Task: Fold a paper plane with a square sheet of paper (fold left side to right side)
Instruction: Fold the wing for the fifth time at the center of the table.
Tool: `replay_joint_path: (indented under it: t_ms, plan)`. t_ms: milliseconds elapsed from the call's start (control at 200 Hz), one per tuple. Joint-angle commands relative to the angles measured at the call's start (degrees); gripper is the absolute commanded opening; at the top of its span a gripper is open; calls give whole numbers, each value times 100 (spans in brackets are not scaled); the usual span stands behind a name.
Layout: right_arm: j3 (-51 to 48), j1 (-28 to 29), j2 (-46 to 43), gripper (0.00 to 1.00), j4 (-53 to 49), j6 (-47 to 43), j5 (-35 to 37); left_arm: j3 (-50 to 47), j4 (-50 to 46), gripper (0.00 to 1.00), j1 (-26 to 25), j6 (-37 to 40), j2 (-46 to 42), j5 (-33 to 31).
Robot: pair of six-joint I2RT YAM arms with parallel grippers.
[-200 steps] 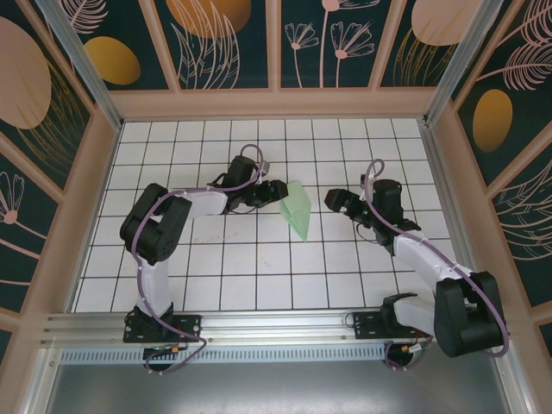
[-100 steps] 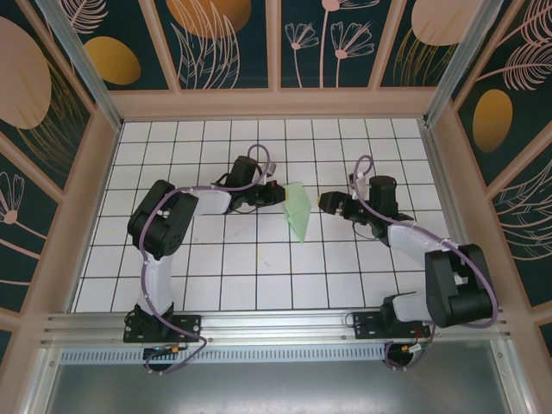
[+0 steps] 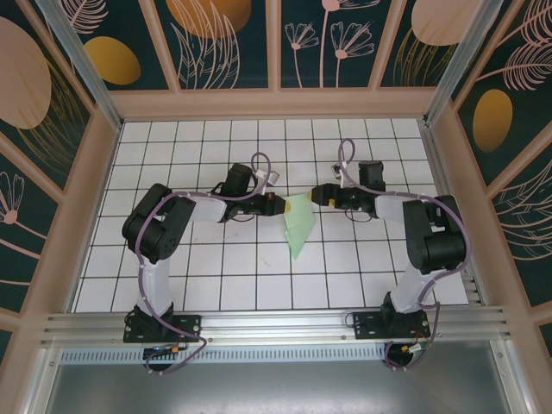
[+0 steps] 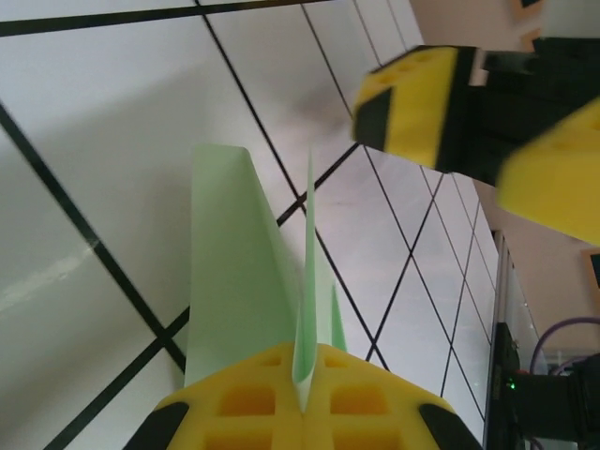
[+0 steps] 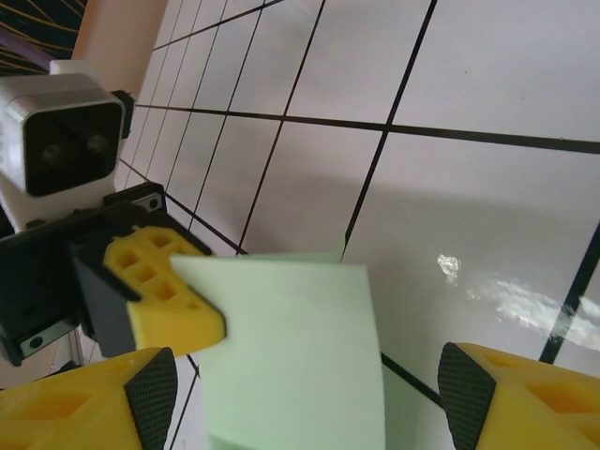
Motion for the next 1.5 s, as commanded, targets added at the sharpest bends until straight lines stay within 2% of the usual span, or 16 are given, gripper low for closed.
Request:
replay_joint_path:
  t_ms: [0, 245, 591, 706, 721, 771, 841, 936, 1106, 1186, 1351, 1491]
  plan:
    - [308, -33, 302, 75, 28, -279, -443, -108, 359, 0, 14, 234, -224, 339]
    - [322, 11, 673, 64, 101, -165, -679, -97, 491, 0, 14, 185, -107, 431]
    - [-69, 45, 725, 36, 598, 54, -982, -31, 475, 0, 14, 153, 42, 367]
    - [-158, 50, 608, 21, 629, 89, -947, 1, 302, 11, 30, 225, 16, 221]
    - [-166, 47, 594, 19, 620, 84, -942, 3, 270, 16, 23, 247, 8, 176]
    - [-179, 51, 542, 14, 560, 81, -885, 14, 114, 23, 52, 314, -47, -4]
    - [-172, 55, 443, 11, 421, 85, -753, 45, -242, 43, 139, 445, -205, -291]
    - [-194, 65, 284, 7, 251, 152, -551, -131, -531, 53, 359, 533, -647, -664]
    - [-145, 180, 71, 5, -136, 365, -215, -449, -1581, 56, 477, 989, -1877, -1764]
    - [-8, 296, 74, 6, -504, 414, -87, -599, -2106, 55, 320, 1168, -2477, -2266]
    - [437, 516, 183, 6, -1292, 597, 288, -953, -2778, 54, -460, 1173, -3348, -3090]
    - [700, 563, 228, 7, -1696, 1018, 495, -1119, -3001, 54, -1314, 951, -3480, -3757]
